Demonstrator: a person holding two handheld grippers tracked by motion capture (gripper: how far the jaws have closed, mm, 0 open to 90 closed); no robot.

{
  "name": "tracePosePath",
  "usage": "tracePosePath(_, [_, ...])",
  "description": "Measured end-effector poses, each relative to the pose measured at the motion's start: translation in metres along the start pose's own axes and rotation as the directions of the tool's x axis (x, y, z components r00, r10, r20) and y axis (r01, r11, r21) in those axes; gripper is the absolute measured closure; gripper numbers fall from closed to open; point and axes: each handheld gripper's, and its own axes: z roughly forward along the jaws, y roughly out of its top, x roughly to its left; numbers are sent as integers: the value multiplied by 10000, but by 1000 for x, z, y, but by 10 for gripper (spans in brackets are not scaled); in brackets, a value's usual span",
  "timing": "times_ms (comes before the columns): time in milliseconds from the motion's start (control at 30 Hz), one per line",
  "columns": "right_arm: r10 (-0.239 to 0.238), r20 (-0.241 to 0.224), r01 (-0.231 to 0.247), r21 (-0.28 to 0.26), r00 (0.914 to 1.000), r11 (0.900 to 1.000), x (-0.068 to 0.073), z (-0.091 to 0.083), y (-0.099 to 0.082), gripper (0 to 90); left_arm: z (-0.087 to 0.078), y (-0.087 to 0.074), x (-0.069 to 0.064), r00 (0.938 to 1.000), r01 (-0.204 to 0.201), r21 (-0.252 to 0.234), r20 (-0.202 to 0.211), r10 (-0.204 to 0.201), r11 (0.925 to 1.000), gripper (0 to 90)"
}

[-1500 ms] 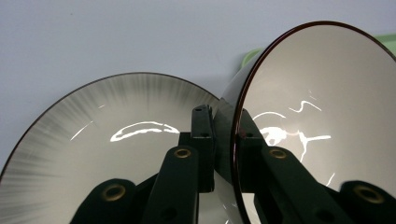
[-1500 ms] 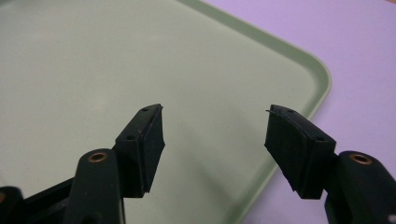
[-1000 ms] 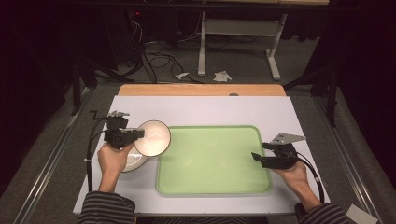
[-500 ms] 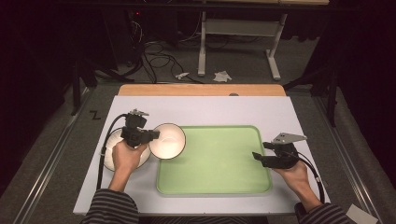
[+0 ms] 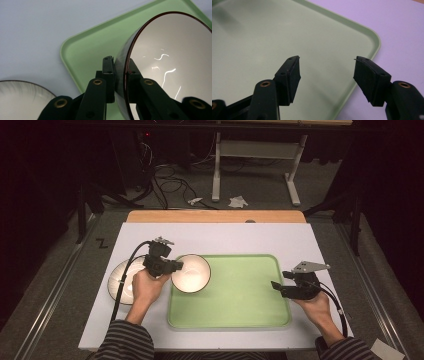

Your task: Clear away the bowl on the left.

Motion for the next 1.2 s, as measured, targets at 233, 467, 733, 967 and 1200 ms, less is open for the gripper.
tracePosePath(233, [-87,-102,87,1,9999,10000,1,4,1,401,15,-3,-14,9964,263,533,788,-305,9982,826])
tracePosePath(467, [201,-207,-202,-27,9996,9998,-3,2,2,401,32,-10,-23,9957,86,931,914,-171,9956,826])
tracePosePath(733, [13,509,0,-251,9987,9997,-4,-9,-2,405,45,-15,-25,9967,-34,1071,810,-53,9942,826])
tracePosePath(967, [-85,675,98,-187,9977,9998,-1,-14,-5,416,54,-15,-24,9968,79,1183,775,-171,9929,825])
tracePosePath(1200, [-183,825,196,-154,9964,9997,1,-18,-7,416,65,-18,-25,9973,127,1221,706,-215,9924,825])
